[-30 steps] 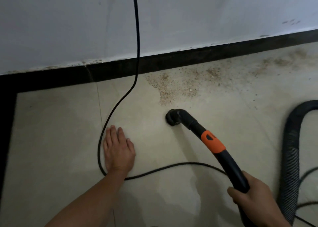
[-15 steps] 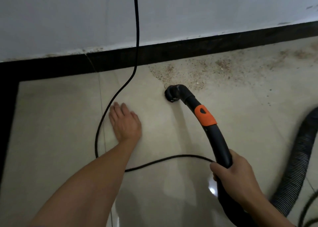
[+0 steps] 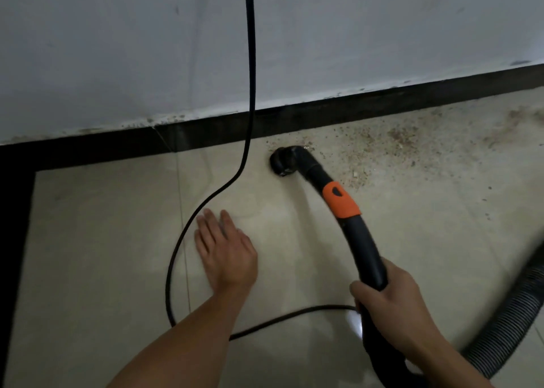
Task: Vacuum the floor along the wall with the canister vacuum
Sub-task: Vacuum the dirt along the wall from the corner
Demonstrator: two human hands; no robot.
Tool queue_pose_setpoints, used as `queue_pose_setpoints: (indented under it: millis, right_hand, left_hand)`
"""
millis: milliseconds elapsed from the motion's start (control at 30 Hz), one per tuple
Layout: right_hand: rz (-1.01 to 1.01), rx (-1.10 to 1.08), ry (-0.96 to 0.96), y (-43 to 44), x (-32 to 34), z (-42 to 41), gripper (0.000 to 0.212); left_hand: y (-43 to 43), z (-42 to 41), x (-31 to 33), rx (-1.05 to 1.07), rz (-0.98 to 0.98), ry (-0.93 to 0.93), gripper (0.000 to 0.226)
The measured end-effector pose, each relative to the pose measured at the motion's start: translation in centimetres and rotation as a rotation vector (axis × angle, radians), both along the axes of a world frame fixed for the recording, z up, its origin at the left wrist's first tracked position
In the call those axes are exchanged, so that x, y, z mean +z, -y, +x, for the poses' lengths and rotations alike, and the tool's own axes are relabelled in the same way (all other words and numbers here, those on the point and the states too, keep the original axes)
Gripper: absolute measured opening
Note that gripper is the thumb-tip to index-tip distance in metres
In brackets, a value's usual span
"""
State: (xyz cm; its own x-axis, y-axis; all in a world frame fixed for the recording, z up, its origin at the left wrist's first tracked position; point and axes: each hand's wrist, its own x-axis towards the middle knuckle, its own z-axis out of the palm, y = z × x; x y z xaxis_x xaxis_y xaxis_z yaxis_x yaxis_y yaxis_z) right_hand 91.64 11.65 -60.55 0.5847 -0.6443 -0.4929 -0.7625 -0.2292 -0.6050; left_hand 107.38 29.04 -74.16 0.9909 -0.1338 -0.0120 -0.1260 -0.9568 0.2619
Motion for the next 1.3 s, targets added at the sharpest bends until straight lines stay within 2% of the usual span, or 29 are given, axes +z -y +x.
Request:
queue_pose_setpoints:
  millis: [167,300,433,767,900,1033,1300]
  right_hand:
    - [-0.075,-0.048,-0.04,1.2,-0.1,0.2,0.014]
    - [-0.021,-0.035,0.015,1.0,-0.4,3.9,0.011]
    - [-0.02,-0.02,0.012,0.5,-0.7,3.8,0.011]
    - [-0.074,0.148,-0.008,0.0,-0.9,4.2,0.019]
    - [-0.143,0.109,-0.052,0.9,0.0,0.7,0.021]
    - [-0.134,0.126,-0.191,-0.5,0.9,-6.0,0.026]
    - [-0.086,-0.107,-0.296,1.4,1.2,-16.9,0.031]
  left_hand:
    - [0.2,0.3,-0.2,0.012,0.004,0.026,0.052]
    - [0.1,0.1,-0.1,0.008,0.02,0.021,0.052]
    - [0.3,0.2,-0.1,0.013,0.014,0.024,0.053]
    - [0.2,0.4,-0.2,0.013,0.023,0.048,0.052]
    - [0.1,0.5,-0.5,0.024,0.002,0.037,0.052]
    - [0.1,0.5,-0.5,0.03,-0.009,0.037,0.052]
    - [0.2,0.4,-0.3,0.034,-0.014,0.02,0.053]
